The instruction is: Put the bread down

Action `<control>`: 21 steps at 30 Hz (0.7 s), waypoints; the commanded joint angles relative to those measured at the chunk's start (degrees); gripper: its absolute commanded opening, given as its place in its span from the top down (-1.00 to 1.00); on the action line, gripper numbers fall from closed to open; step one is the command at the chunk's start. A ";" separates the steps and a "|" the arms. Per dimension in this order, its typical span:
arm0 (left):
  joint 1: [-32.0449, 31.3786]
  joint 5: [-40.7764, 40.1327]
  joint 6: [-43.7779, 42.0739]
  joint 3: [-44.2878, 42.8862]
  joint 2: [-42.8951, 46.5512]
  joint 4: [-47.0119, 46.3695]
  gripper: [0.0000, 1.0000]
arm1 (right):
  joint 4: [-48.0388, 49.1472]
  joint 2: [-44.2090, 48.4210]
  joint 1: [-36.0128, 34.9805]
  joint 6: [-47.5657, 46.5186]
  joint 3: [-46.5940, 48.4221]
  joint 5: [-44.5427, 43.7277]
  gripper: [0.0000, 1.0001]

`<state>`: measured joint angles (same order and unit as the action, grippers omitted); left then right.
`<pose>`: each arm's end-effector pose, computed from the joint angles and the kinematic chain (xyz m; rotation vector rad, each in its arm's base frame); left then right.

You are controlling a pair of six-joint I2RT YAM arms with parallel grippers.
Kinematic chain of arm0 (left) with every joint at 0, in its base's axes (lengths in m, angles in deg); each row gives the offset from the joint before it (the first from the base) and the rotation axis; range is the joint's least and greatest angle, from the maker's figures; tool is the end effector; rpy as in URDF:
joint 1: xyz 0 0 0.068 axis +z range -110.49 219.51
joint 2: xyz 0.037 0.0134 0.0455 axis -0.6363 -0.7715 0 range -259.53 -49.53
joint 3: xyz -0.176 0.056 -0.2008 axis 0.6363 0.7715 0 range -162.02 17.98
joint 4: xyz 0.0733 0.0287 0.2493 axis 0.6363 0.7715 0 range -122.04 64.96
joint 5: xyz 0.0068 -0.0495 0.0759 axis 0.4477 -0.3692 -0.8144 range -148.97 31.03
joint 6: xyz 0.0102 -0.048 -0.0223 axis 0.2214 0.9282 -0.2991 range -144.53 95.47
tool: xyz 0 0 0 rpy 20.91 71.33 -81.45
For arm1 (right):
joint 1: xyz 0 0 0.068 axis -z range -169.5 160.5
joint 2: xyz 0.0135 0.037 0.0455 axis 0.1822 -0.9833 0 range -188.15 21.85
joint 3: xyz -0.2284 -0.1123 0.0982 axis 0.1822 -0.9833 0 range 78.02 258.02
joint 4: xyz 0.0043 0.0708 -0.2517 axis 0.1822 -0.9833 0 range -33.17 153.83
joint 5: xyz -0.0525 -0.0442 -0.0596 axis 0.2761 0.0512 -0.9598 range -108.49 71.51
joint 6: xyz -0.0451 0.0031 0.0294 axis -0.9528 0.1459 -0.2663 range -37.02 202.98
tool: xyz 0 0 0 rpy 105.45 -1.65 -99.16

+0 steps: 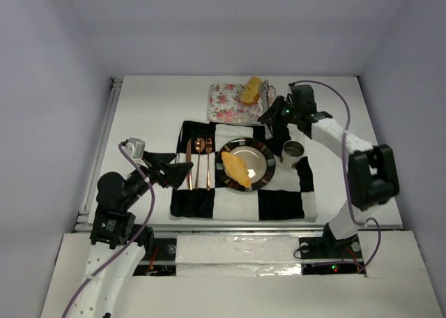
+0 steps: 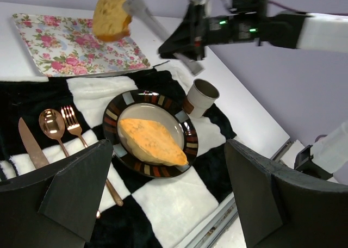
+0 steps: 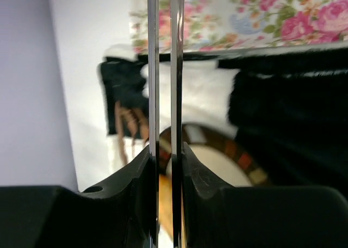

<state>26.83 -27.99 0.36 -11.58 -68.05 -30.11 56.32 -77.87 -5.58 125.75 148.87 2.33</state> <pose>0.0953 -0.0403 0.3198 0.3096 1.4681 -0.9134 0.3755 0.1214 0.2443 0.3260 2.3088 0.9478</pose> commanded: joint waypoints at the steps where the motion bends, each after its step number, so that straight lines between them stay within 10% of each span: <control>1: -0.23 -0.04 -0.27 0.65 -0.37 -3.08 -0.64 | 1.28 10.58 -0.62 -3.12 -4.82 2.56 0.60; 13: -0.23 0.39 -0.10 0.82 -0.11 -3.34 -0.64 | -21.83 52.58 -9.40 -2.95 -30.06 -4.64 0.61; 21: -0.23 0.48 -0.10 0.82 -0.02 -3.34 -0.64 | -33.53 57.63 -15.29 -0.67 -29.28 -7.72 0.61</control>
<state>26.80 -27.97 0.38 -11.47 -68.14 -30.32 26.70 -20.02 -19.04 124.00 118.36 -3.22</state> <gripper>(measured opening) 0.823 0.283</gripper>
